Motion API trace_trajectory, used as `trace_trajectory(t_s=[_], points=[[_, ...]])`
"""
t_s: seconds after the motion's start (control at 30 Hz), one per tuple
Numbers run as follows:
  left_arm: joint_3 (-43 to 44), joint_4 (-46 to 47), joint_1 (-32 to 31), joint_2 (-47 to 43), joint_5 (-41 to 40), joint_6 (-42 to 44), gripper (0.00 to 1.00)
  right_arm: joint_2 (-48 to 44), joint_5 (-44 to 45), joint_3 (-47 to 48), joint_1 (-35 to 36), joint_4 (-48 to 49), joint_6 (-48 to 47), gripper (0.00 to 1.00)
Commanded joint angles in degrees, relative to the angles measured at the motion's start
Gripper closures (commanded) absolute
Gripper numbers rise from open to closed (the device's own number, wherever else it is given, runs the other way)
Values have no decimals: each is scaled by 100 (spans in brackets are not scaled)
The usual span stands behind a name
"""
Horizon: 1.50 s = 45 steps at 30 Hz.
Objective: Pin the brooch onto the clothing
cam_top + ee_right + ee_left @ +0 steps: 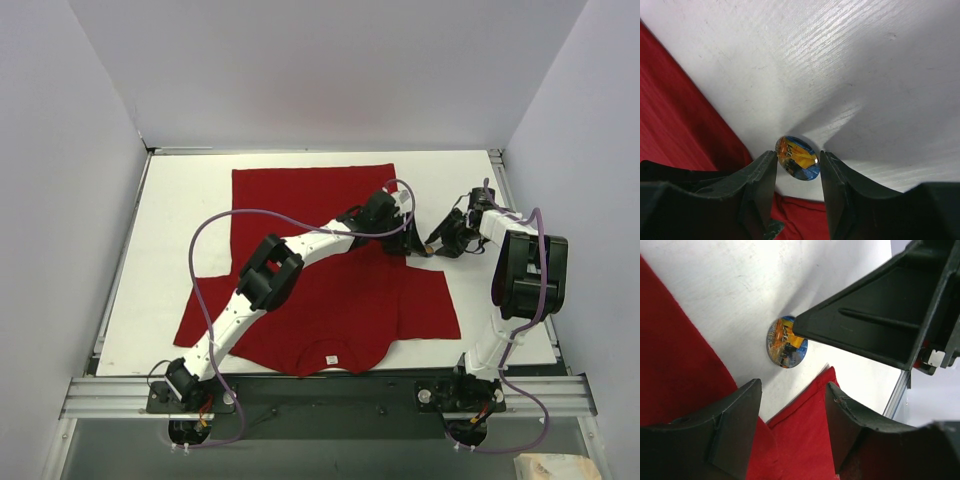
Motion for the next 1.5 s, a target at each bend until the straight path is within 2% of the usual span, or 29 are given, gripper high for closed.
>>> trace_trajectory(t_s=[0.0, 0.3, 0.67, 1.03, 1.47], points=[[5, 17, 83, 146, -190, -167, 38, 140, -111, 127, 36, -207, -7, 61], [145, -167, 118, 286, -375, -325, 39, 255, -278, 136, 45, -119, 2, 70], [707, -729, 153, 673, -551, -378, 40, 413, -489, 224, 80, -75, -51, 72], [761, -844, 162, 691, -586, -352, 47, 431, -674, 251, 150, -49, -34, 82], [647, -871, 267, 726, -560, -343, 47, 106, -1324, -49, 89, 672, -16, 80]])
